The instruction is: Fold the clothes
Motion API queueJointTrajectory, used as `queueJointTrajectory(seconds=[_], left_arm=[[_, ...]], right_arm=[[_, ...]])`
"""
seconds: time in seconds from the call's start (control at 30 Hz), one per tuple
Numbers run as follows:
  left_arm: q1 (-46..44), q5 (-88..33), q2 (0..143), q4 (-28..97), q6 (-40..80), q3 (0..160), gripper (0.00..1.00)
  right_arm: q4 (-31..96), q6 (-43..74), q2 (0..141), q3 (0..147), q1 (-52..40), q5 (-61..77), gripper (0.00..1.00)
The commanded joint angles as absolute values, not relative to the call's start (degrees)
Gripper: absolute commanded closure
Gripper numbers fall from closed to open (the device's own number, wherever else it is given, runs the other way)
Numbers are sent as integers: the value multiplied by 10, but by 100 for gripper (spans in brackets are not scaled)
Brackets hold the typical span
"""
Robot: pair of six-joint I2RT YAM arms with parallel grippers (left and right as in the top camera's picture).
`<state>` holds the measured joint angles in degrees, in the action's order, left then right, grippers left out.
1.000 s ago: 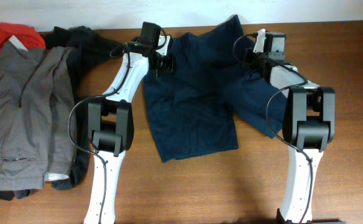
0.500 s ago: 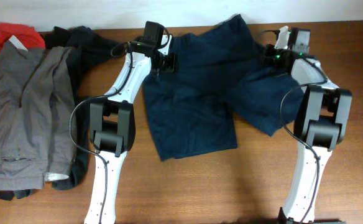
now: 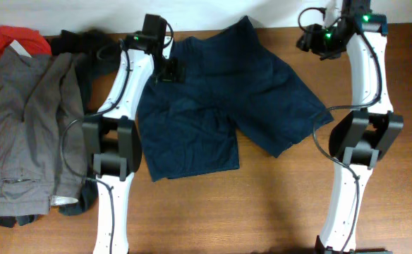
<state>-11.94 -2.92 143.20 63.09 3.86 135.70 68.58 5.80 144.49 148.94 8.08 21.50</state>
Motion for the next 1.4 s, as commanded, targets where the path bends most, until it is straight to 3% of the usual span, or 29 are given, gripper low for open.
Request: queueJointTrajectory(seconds=[0.0, 0.17, 0.33, 0.43, 0.9, 1.2, 1.3, 1.33, 1.37], left_arm=[[-124, -26, 1359, 699, 27, 1374, 1], [-130, -27, 1341, 837, 44, 1374, 8], [-143, -27, 1341, 895, 58, 1357, 20], [-153, -27, 1341, 913, 70, 1352, 20], [-227, 39, 1341, 917, 107, 1216, 23], [-227, 44, 1341, 809, 107, 1077, 48], [-227, 43, 1341, 791, 107, 1060, 93], [-227, 43, 1341, 786, 107, 1054, 99], [-227, 43, 1341, 781, 107, 1048, 99]], right_arm=[[755, 24, 1436, 1527, 55, 212, 41], [879, 2, 1436, 1524, 31, 200, 43], [946, 2, 1436, 1524, 29, 199, 53], [974, -13, 1436, 1523, 28, 195, 61], [969, -13, 1432, 1458, -12, 113, 60], [917, -13, 1432, 1401, -12, 113, 61], [894, -13, 1432, 1385, -11, 113, 64], [882, -13, 1432, 1376, -11, 113, 69], [868, -13, 1432, 1362, -11, 113, 75]])
